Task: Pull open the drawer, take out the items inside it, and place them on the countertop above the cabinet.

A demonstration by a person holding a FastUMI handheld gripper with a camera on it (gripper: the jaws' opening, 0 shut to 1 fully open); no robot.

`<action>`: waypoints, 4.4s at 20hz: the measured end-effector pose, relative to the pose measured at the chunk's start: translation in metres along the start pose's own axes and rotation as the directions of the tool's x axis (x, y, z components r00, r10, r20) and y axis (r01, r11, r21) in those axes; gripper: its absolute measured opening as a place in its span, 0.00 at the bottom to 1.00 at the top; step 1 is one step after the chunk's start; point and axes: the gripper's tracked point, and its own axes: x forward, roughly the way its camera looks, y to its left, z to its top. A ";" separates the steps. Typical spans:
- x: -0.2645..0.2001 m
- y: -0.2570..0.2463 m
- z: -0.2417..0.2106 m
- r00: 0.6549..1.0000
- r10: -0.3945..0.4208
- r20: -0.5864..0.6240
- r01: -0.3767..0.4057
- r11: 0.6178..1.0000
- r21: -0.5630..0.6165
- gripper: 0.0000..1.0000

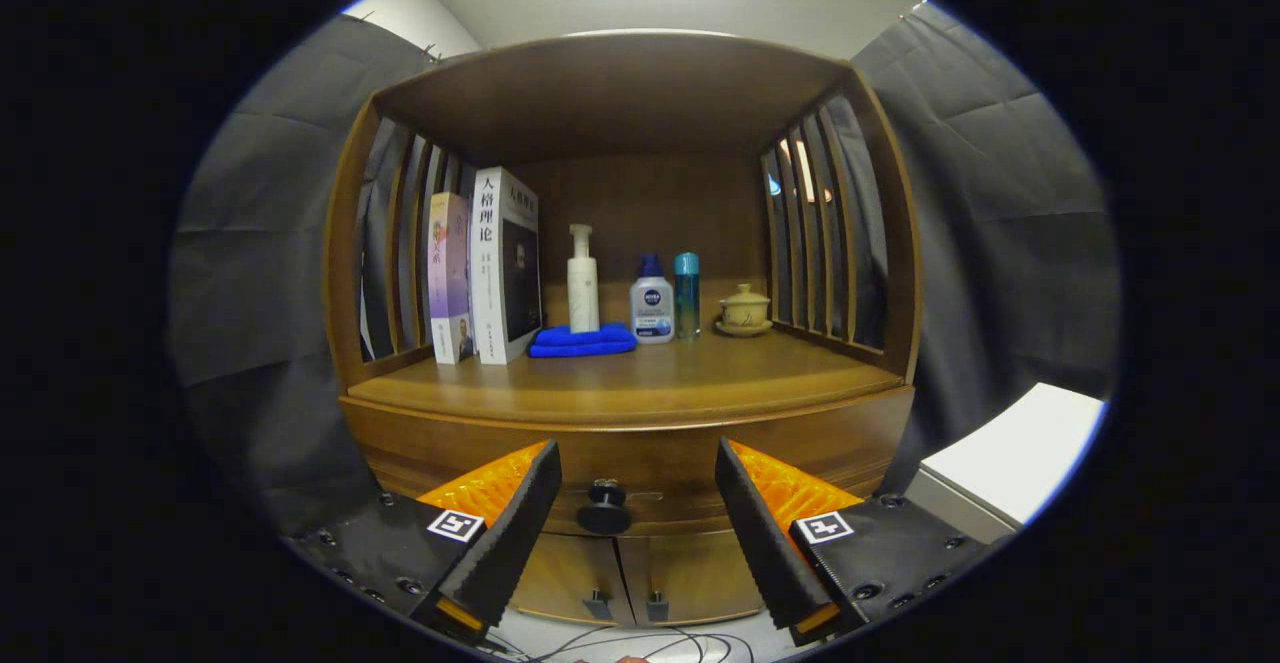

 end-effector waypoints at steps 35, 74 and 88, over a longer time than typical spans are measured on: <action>0.045 0.026 -0.079 0.971 0.068 -0.230 -0.091 0.992 -0.088 0.31; -0.131 0.027 -0.115 0.969 0.063 -0.240 -0.085 0.993 -0.084 0.30; -0.161 0.031 -0.083 0.985 0.144 -0.098 -0.150 0.987 -0.050 1.00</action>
